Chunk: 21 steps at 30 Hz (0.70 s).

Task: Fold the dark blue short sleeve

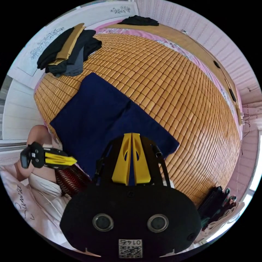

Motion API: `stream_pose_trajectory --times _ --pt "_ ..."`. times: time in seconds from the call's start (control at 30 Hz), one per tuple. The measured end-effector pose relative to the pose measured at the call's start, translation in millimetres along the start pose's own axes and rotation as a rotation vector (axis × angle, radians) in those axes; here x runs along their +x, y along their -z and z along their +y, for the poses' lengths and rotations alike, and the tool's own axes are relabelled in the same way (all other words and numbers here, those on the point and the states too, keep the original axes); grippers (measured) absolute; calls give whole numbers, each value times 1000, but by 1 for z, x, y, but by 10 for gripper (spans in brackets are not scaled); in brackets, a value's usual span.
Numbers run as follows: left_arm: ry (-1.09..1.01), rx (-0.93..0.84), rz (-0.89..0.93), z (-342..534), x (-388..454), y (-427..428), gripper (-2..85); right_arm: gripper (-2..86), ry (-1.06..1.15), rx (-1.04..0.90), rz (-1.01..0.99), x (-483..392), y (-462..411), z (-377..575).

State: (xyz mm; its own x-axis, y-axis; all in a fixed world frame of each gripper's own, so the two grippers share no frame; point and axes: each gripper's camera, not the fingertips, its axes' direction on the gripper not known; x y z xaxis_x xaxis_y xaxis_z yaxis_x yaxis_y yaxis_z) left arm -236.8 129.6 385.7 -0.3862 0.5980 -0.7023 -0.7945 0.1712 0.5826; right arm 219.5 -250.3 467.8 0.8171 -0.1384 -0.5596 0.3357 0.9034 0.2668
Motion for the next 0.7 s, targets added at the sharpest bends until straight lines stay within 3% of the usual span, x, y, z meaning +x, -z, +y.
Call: stream_pose_trajectory --times 0.2,0.37,0.57,0.7 --pt "-33 62 -51 -4 37 -1 18 11 -270 16 -198 55 -49 200" --pt "-36 95 8 -27 62 -12 99 108 -443 63 -316 95 -93 281" --pt "-103 79 -4 -68 84 -45 153 34 -420 9 -421 127 -145 312" --pt "-191 34 4 -103 99 -75 192 15 -371 135 -477 143 -144 346"
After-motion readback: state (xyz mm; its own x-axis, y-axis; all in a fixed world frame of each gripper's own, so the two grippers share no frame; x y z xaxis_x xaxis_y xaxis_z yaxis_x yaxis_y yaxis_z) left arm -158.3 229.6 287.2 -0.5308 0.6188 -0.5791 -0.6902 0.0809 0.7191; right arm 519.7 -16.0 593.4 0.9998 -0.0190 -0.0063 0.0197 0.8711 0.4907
